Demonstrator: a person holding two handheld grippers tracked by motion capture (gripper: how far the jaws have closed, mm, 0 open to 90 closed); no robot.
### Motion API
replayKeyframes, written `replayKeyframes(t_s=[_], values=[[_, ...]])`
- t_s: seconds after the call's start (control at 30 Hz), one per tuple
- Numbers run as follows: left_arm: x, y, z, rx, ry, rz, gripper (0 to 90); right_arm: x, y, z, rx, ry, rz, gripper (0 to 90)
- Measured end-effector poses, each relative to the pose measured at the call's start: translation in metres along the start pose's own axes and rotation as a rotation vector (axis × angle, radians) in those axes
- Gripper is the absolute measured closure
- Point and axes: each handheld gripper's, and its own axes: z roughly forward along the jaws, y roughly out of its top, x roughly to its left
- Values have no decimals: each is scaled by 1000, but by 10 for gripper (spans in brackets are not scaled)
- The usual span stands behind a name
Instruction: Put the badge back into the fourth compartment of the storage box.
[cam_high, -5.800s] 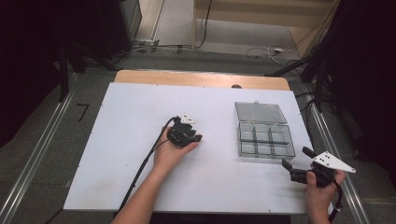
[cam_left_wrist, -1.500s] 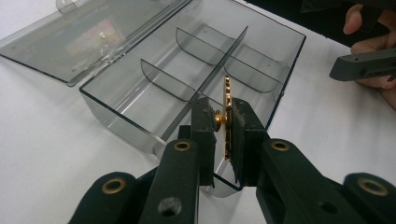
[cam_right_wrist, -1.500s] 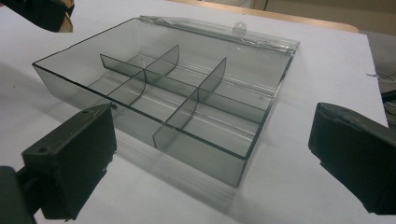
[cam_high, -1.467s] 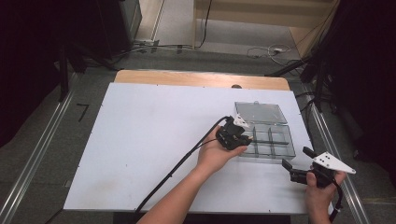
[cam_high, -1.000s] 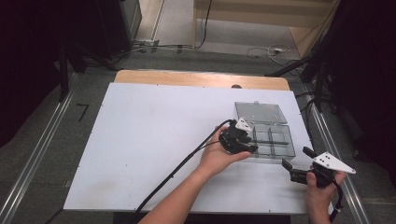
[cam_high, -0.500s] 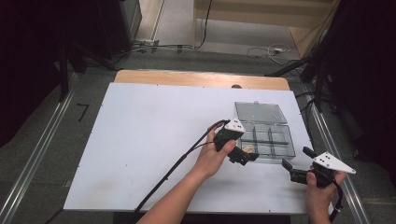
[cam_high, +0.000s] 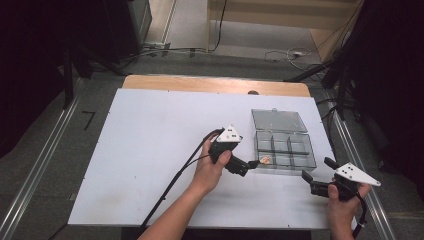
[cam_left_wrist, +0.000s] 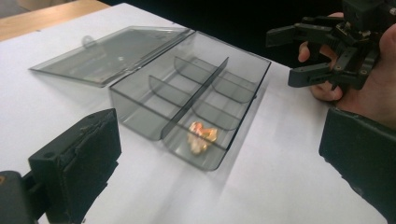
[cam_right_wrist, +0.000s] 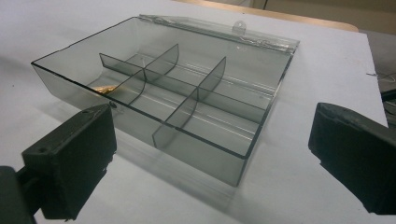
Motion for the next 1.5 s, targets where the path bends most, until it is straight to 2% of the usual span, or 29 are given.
replayKeyframes(t_s=[0.13,0.37,0.57,0.67,1.03,1.1,1.2,1.5], values=[[3,-6,-15,-25,24,4,0,0,0,0,1,-2,-2,0],[4,-18,-39,-76,65,36,0,1,0,0,3,-6,-4,0],[9,-33,-66,-107,128,54,0,1,0,0,3,-8,-3,0],[15,-43,-82,-120,155,39,0,1,0,0,4,-8,-4,0],[27,-79,-131,-158,273,41,0,2,0,0,9,-16,-4,0],[29,-85,-139,-159,283,36,0,2,0,0,9,-18,-5,0],[34,-97,-154,-174,305,8,0,2,0,0,10,-19,-4,0],[39,-127,-195,-187,365,-20,0,2,0,0,13,-19,-3,0]])
